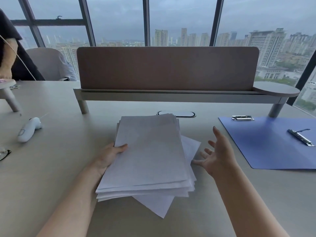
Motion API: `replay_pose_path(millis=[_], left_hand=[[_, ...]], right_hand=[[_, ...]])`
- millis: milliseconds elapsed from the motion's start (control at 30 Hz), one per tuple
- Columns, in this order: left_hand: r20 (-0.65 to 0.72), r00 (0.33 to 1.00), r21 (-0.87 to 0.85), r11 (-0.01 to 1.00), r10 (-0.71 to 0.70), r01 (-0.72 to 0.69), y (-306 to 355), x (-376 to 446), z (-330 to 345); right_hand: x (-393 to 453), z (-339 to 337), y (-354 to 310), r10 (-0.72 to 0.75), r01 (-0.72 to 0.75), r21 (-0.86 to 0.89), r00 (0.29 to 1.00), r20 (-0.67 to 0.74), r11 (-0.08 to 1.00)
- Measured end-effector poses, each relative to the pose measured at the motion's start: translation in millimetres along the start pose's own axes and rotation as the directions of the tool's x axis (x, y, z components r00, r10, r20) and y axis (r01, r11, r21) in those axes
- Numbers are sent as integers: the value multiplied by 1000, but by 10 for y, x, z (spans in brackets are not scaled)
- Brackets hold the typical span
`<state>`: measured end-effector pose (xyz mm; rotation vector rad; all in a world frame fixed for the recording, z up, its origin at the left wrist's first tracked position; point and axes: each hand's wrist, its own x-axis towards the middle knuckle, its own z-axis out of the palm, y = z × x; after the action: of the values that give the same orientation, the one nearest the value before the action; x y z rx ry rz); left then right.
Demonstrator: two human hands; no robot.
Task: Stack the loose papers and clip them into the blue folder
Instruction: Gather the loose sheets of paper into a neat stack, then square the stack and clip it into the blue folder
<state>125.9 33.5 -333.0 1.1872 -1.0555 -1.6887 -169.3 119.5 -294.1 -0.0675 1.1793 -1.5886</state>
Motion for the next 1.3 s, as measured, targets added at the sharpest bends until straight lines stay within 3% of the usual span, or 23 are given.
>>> replay_pose_path(millis=[233, 400, 467, 733, 967, 1067, 1200, 1300], left_hand=[[4, 1000, 27, 1000, 14, -14, -17, 28, -16], [23, 1000, 63, 998, 16, -17, -10, 2, -19], [37, 999, 99, 995, 30, -33, -13, -21, -13], [199, 980, 153, 987, 26, -57, -39, -168, 32], [-57, 961, 482, 850, 271, -211, -73, -157, 165], [-30, 944, 661, 715, 329, -229, -105, -193, 214], [70, 964, 568, 784, 257, -251, -169, -222, 285], [93, 965, 553, 793, 247, -256, -201, -191, 265]], right_hand=[[74, -17, 151, 50, -49, -51, 999, 22, 998], [-70, 69, 365, 41, 37, -466, 987, 156, 884], [-84, 87, 455, 14, 106, -537, 977, 214, 837], [-53, -5, 434, 31, 177, -515, 929, 370, 839], [-75, -100, 360, 107, 122, -591, 935, 338, 798], [-61, -113, 356, 70, 109, -577, 958, 279, 809], [-60, -100, 418, 17, 159, -541, 952, 306, 826], [-54, -85, 513, -78, 260, -573, 943, 323, 777]])
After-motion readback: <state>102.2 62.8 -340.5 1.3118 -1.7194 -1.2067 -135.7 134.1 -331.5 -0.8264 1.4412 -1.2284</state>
